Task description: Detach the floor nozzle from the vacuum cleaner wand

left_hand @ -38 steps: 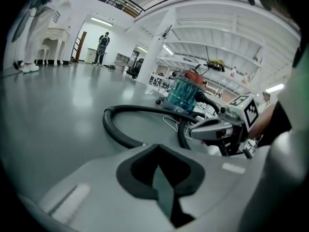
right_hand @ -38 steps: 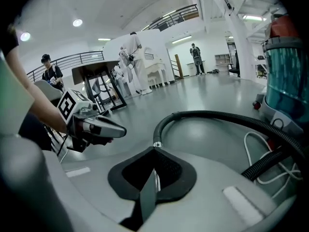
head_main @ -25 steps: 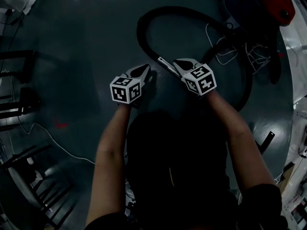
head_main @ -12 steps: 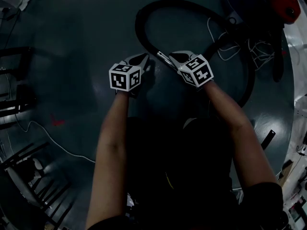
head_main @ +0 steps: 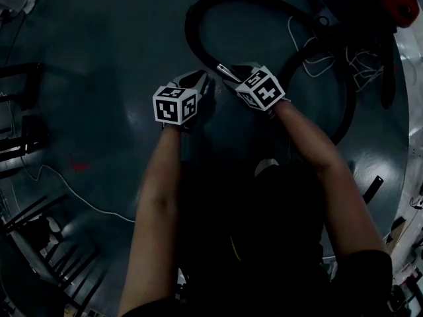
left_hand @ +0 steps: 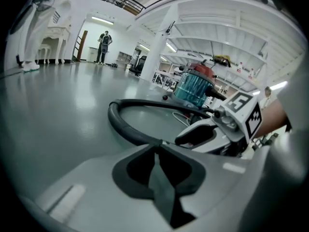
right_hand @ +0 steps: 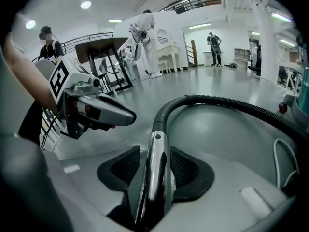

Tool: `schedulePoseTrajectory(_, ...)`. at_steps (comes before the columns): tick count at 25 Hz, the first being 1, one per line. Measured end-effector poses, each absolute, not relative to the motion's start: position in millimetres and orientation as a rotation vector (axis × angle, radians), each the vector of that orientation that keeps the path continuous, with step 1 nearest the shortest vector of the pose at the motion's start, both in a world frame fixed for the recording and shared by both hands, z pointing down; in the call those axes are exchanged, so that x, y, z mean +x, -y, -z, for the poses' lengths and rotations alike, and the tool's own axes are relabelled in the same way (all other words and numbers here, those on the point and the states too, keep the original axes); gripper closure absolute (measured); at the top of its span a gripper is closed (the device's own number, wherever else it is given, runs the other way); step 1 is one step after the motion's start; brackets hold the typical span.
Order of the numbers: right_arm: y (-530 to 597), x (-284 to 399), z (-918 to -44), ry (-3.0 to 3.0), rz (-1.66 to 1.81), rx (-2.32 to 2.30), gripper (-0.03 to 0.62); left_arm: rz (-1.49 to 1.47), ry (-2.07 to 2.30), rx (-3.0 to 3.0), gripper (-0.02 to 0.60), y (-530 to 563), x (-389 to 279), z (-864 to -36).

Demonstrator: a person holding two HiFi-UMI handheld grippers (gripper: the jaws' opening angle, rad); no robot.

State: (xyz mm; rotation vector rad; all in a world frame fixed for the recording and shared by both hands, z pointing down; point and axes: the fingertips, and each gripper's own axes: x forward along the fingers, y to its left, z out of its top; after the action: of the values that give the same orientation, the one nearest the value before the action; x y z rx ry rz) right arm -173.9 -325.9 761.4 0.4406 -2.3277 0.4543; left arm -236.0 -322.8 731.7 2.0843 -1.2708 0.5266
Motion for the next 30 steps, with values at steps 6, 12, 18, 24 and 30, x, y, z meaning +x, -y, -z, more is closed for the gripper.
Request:
schedulePoseTrajectory(6,321,-175,-780,2.265,-0.411,0.420,0.395,-0.455,1.265,2.058,0.498,325,-230,-735)
schedulePoseTrajectory(12,324,-175,-783,2.232,-0.397,0.448,0.425,-0.410,1.266,2.008,0.445,330,-228,-740)
schedulePoseTrajectory(18,323,-172,-765,2.277,-0.414,0.461,0.427,-0.337,1.259,1.986,0.407,335,-225,-739)
schedulePoseTrajectory(24,312,-159,-741,2.326,-0.398,0.441,0.427,-0.108,1.184,1.990,0.334,343,-215,-719)
schedulePoseTrajectory(30,296,-134,-736,2.337,-0.332,0.436,0.427,-0.058,1.133,1.947,0.320,345,-204,-722)
